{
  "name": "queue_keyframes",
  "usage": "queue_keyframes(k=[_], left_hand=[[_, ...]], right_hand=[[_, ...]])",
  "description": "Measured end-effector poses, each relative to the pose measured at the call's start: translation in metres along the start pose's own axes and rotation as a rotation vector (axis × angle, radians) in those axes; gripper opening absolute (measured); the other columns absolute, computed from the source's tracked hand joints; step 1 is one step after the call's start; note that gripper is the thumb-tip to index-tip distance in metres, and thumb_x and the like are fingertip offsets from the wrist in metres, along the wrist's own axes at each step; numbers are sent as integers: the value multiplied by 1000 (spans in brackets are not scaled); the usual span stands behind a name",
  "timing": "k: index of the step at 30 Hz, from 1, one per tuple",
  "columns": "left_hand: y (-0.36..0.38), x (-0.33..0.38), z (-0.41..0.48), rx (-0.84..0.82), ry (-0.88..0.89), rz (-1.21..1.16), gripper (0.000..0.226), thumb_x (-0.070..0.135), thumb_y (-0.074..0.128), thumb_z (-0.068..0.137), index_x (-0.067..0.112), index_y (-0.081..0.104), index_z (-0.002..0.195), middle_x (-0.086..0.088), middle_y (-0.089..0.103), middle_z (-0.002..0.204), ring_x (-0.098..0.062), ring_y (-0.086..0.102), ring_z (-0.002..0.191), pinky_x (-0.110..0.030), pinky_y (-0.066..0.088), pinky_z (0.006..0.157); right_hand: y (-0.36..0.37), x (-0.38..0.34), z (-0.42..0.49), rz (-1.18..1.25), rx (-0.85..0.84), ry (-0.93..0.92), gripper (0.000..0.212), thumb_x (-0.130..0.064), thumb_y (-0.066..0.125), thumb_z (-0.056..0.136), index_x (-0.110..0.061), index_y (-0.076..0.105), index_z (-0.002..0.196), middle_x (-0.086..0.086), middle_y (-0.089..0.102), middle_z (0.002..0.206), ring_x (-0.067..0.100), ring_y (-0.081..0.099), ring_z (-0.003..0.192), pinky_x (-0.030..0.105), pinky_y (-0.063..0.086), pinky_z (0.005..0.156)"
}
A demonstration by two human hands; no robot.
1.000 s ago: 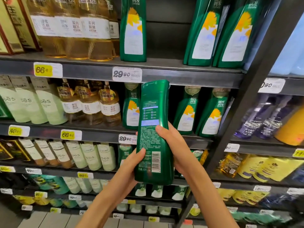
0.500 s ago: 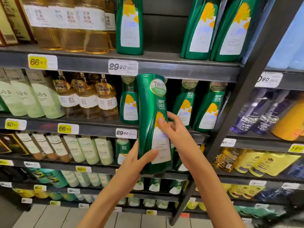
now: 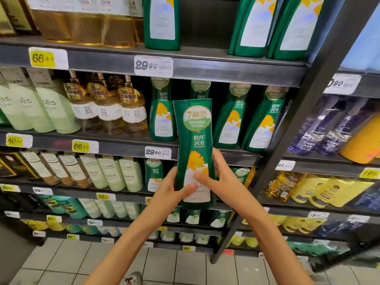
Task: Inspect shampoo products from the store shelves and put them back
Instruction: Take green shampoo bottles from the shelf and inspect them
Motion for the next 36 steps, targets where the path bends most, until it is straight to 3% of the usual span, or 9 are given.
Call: queue_keyframes(k=[5, 8, 12, 17, 21, 25, 27, 31, 36], left_hand=[[-6, 6, 8, 49, 129, 102, 43, 10, 72, 79, 24, 52, 115, 10, 66, 107, -4, 61, 101, -15, 48, 82], [-8, 15, 12, 52, 190, 174, 48, 16, 73, 74, 35, 48, 110, 17, 62, 104, 1, 58, 100, -16, 47, 81], [-6, 15, 7, 47, 197, 202, 54, 23, 74, 72, 36, 45, 116, 24, 61, 111, 2, 57, 107, -16, 47, 84], [-5, 24, -11, -64, 127, 139, 46, 25, 78, 69, 31, 55, 109, 19, 69, 99, 2, 65, 89, -10, 49, 71], [6, 31, -24, -126, -157, -172, 47, 44, 69, 63, 14, 71, 99, -2, 74, 96, -13, 70, 87, -18, 53, 66], [14, 30, -26, -196, -346, -244, 30, 49, 62, 63, 31, 77, 81, -2, 74, 97, -14, 70, 88, -19, 55, 67], [13, 28, -26, -162, -360, -258, 31, 47, 62, 64, 26, 78, 80, -2, 74, 95, -14, 71, 86, -19, 55, 66], [4, 31, -27, -1, -194, -85, 51, 50, 64, 64, 17, 68, 103, -3, 73, 98, -19, 69, 94, -26, 55, 78], [-3, 54, -33, 147, 112, 64, 32, 40, 68, 76, 27, 62, 105, 10, 71, 97, -4, 66, 89, -14, 51, 70]], right_hand=[[-3, -1, -5, -26, 53, -116, 55, -12, 67, 86, -43, 43, 125, -16, 64, 116, 7, 62, 109, 28, 50, 93], [-2, -9, -8, -106, 96, -205, 60, -10, 65, 85, -57, 43, 115, -23, 62, 113, 4, 60, 109, 24, 49, 92], [0, -7, -13, -105, 81, -219, 58, -12, 67, 83, -50, 43, 120, -22, 62, 114, 4, 59, 111, 27, 49, 93], [-7, -10, -19, 9, -16, -49, 51, -26, 73, 77, -33, 48, 121, -15, 69, 109, 5, 66, 100, 20, 53, 80], [-5, -9, -17, 150, -3, 243, 50, -36, 65, 83, -1, 57, 118, 15, 68, 111, 30, 66, 102, 42, 55, 89], [1, -2, -17, 286, -8, 436, 38, -32, 59, 91, 0, 66, 111, 14, 71, 107, 24, 70, 93, 27, 58, 74], [2, 1, -17, 264, 2, 436, 40, -34, 57, 92, -1, 66, 112, 14, 71, 107, 24, 70, 95, 28, 57, 77], [9, 1, -24, 180, -35, 325, 48, -50, 53, 87, -19, 56, 123, 2, 68, 118, 18, 66, 106, 41, 51, 96], [13, -15, -38, 184, -20, 115, 59, -46, 57, 79, -28, 42, 133, -11, 60, 128, 4, 58, 115, 29, 49, 97]])
Point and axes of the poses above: each hand's wrist, its own z-axis towards the middle knuckle, its own y-axis out of the palm, x = y × z, the point moved 5 cm from there along z, towards the middle knuckle
